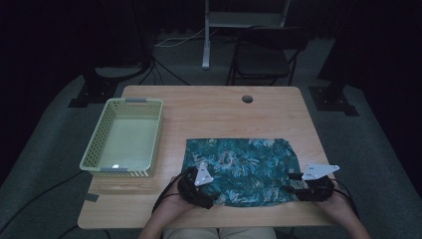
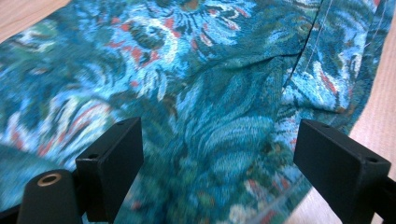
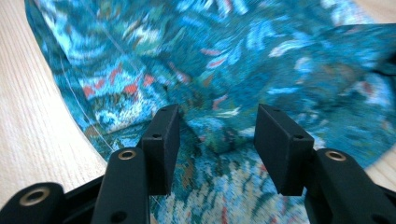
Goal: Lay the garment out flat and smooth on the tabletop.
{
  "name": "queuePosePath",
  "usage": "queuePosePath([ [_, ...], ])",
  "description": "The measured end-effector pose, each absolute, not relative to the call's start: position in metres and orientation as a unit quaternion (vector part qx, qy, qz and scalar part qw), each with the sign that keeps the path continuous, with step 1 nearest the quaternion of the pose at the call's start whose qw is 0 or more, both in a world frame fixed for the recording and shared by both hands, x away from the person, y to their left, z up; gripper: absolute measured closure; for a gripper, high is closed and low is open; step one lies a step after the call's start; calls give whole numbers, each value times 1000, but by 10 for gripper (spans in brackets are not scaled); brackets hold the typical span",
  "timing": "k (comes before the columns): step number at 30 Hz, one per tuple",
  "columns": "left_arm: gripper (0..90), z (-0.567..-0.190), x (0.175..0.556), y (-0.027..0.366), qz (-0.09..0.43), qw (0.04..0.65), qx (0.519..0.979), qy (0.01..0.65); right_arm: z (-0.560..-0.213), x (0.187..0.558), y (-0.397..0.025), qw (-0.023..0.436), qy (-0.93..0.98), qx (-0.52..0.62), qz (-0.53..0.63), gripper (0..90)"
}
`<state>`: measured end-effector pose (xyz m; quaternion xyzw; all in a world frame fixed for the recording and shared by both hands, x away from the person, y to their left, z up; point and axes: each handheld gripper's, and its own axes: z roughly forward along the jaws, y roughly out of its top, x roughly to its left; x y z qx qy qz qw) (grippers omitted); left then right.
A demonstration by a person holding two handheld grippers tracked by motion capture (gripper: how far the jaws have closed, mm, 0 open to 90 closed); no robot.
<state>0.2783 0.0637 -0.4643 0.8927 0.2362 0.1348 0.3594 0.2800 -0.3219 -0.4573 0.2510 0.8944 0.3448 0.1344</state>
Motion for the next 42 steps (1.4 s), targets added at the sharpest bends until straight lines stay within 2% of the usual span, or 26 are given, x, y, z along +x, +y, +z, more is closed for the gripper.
queuePosePath([
  [3, 182, -466, 281, 58, 129, 353, 899, 223, -462, 284, -315, 134, 906, 236, 325, 531],
  [4, 275, -466, 282, 58, 127, 354, 901, 218, -462, 285, -313, 135, 909, 230, 319, 535],
  [10, 485, -468, 288, 57, 128, 343, 906, 213, -461, 294, -303, 143, 924, 202, 292, 655],
  [11, 565, -468, 289, 57, 124, 343, 907, 211, -461, 295, -301, 143, 926, 200, 288, 682],
  [14, 723, -467, 289, 56, 109, 342, 910, 208, -459, 298, -296, 146, 931, 192, 275, 772],
  [18, 890, -465, 285, 56, 93, 333, 915, 209, -459, 295, -291, 144, 935, 187, 267, 859],
  [25, 900, -452, 264, 60, 70, 325, 921, 204, -450, 284, -289, 124, 940, 168, 269, 873],
  [29, 899, -431, 257, 70, 40, 372, 907, 195, -430, 271, -285, 118, 947, 133, 267, 874],
  [31, 899, -420, 266, 79, 28, 406, 889, 212, -415, 274, -286, 73, 937, 124, 317, 873],
  [33, 899, -419, 288, 90, 9, 434, 864, 256, -402, 297, -294, 12, 903, 196, 383, 873],
  [34, 899, -431, 313, 99, -8, 431, 848, 307, -402, 326, -304, -7, 871, 275, 407, 876],
  [37, 899, -446, 331, 102, -21, 420, 843, 336, -424, 364, -310, -20, 853, 358, 380, 875],
  [42, 896, -462, 346, 98, -29, 403, 849, 341, -452, 385, -296, -17, 868, 369, 332, 875],
])
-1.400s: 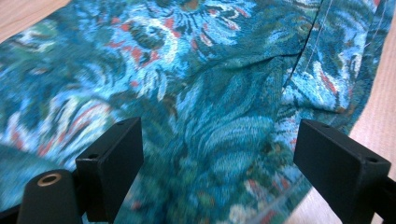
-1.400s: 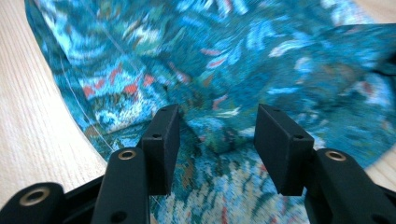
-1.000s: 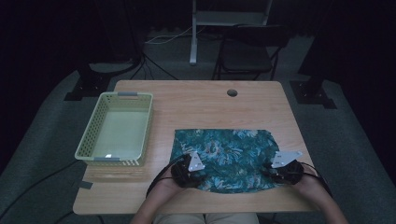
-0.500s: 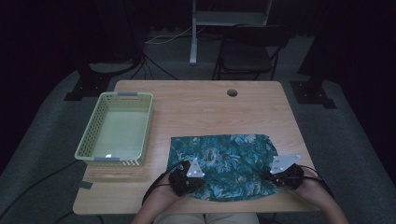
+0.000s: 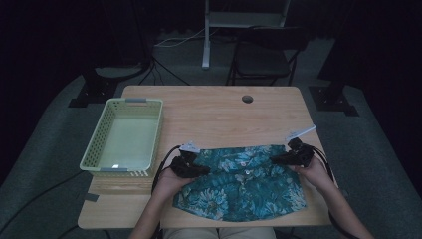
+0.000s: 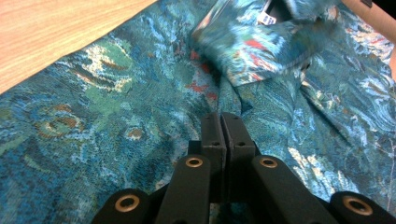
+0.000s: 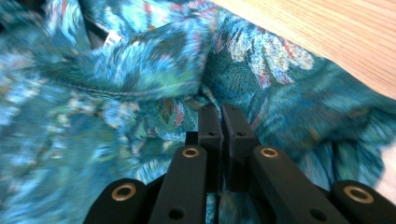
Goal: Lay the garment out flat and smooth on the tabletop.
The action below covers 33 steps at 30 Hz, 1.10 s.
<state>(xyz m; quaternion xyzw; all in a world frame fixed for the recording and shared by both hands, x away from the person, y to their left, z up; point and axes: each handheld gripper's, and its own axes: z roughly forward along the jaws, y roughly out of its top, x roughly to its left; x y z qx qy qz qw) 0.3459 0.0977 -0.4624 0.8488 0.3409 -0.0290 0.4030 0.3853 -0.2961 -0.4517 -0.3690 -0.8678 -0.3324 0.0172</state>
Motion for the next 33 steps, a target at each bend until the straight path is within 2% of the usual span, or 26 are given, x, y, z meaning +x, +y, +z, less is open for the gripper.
queuePosePath([
  [5, 897, -471, 353, 104, -43, 397, 846, 354, -457, 387, -297, 18, -861, -378, -341, 875],
  [9, 898, -474, 344, 105, -44, 394, 848, 352, -458, 377, -300, 23, -857, -376, -352, 875],
  [13, 899, -465, 317, 96, -68, 385, 871, 297, -452, 352, -296, 14, -875, -348, -337, 875],
  [16, 899, -452, 312, 95, -100, 401, 872, 262, -440, 337, -294, 42, -886, -325, -330, 880],
  [17, 899, -444, 318, 94, -94, 406, 872, 259, -434, 339, -293, 68, -887, -318, -327, 882],
  [18, 900, -431, 329, 92, -57, 408, 871, 269, -426, 345, -292, 74, -889, -310, -328, 883],
  [19, 896, -414, 344, 91, -2, 420, 861, 288, -395, 372, -290, 18, -876, -338, -345, 882],
  [20, 896, -393, 361, 89, 73, 451, 834, 310, -395, 372, -290, 18, -876, -338, -345, 882],
  [21, 802, -372, 380, 88, 157, 471, 793, 353, -374, 390, -290, -31, -852, -365, -374, 873],
  [22, 658, -352, 399, 88, 221, 463, 761, 396, -352, 410, -291, -88, -818, -408, -396, 814],
  [23, 643, -337, 416, 90, 263, 464, 735, 419, -333, 428, -292, -131, -783, -451, -408, 740],
  [24, 523, -326, 430, 93, 257, 462, 720, 449, -308, 452, -297, -168, -728, -507, -429, 556],
  [25, 523, -321, 439, 96, 237, 474, 711, 461, -308, 452, -297, -168, -728, -507, -429, 556],
  [27, 523, -321, 444, 95, 241, 457, 728, 451, -304, 463, -298, -139, -712, -526, -445, 535],
  [28, 523, -327, 443, 96, 227, 457, 735, 447, -307, 464, -296, -140, -715, -526, -439, 517],
  [30, 523, -345, 440, 96, 208, 444, 748, 446, -321, 461, -291, -133, -731, -521, -420, 506],
  [33, 523, -378, 430, 95, 161, 432, 767, 446, -355, 454, -284, -89, -752, -515, -401, 487],
])
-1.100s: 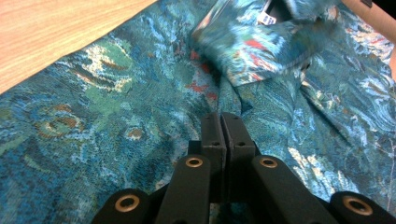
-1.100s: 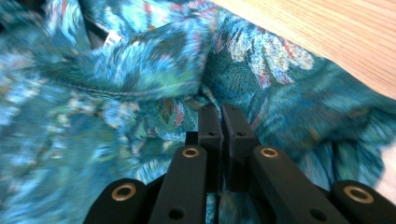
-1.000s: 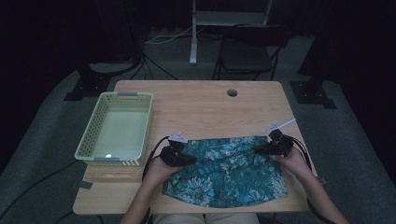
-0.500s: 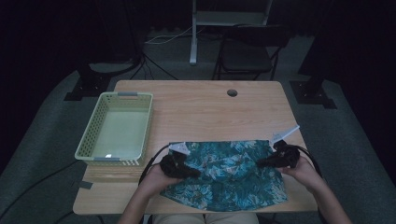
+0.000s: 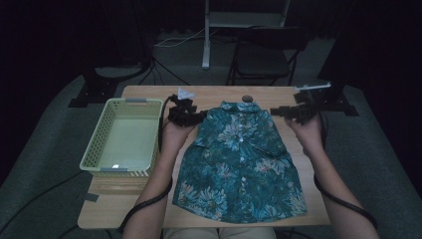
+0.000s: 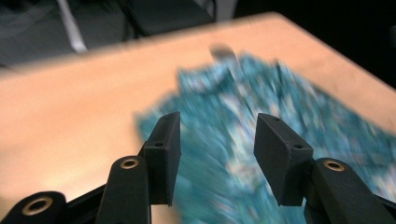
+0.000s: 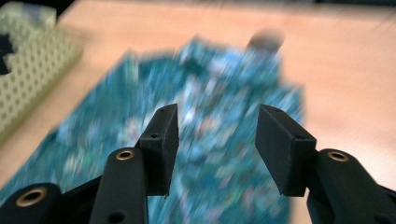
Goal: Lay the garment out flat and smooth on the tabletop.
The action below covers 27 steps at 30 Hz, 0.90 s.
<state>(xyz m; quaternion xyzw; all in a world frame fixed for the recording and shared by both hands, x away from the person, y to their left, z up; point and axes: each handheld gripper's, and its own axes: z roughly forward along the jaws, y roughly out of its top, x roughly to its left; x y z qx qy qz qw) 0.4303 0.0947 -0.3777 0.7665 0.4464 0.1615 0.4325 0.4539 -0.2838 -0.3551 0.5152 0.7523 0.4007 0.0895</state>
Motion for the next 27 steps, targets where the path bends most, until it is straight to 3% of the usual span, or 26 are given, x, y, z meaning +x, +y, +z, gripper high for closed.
queuePosePath([
  [4, 523, -417, 407, 89, 132, 397, 803, 426, -400, 436, -274, 48, 783, 500, 367, 468],
  [11, 523, -457, 381, 97, 118, 364, 820, 426, -445, 409, -271, 49, 809, 485, 328, 441],
  [23, 517, -473, 352, 90, 131, 363, 826, 409, -461, 403, -270, 126, 852, 439, 257, 410],
  [27, 517, -474, 345, 80, 126, 372, 828, 401, -460, 408, -277, 121, 859, 428, 253, 406],
])
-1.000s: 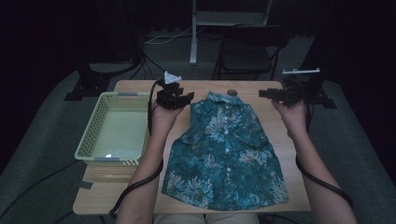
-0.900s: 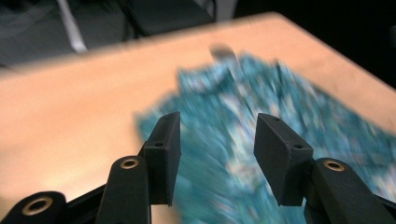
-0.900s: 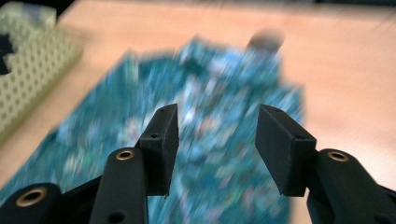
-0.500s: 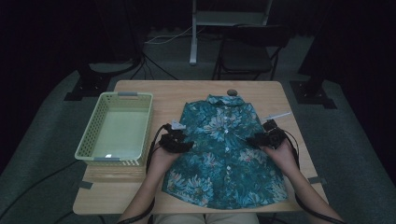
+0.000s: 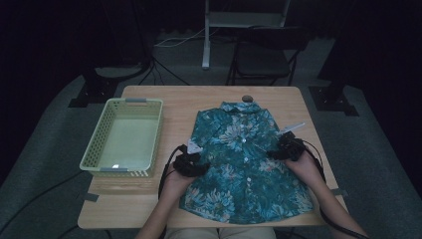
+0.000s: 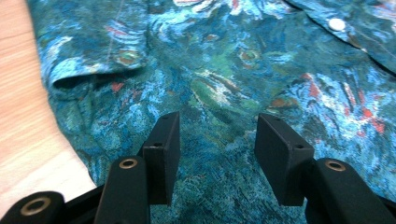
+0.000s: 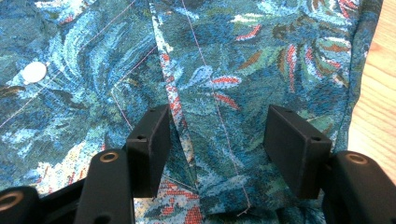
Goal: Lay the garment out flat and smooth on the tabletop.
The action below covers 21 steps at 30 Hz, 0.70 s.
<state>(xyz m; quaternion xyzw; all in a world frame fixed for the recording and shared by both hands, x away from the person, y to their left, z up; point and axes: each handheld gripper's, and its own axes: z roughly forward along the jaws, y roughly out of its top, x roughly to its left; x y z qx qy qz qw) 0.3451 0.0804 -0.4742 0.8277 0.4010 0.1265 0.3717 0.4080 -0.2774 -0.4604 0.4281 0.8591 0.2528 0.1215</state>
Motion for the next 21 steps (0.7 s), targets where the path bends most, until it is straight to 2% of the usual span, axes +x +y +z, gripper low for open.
queuePosePath([
  [4, 517, -473, 340, 77, 126, 382, 831, 386, -459, 411, -285, 108, 862, 427, 253, 399],
  [6, 467, -471, 336, 77, 134, 402, 822, 381, -452, 410, -285, 112, 862, 422, 257, 398],
  [8, 464, -468, 331, 80, 142, 422, 815, 372, -445, 410, -284, 117, 860, 418, 269, 398],
  [10, 402, -467, 326, 85, 150, 441, 807, 364, -436, 412, -282, 123, 857, 417, 278, 389],
  [14, 401, -470, 318, 98, 150, 455, 787, 388, -422, 421, -279, 123, 846, 426, 298, 341],
  [21, 402, -476, 301, 119, 160, 469, 777, 388, -416, 437, -272, 115, 837, 438, 307, 362],
])
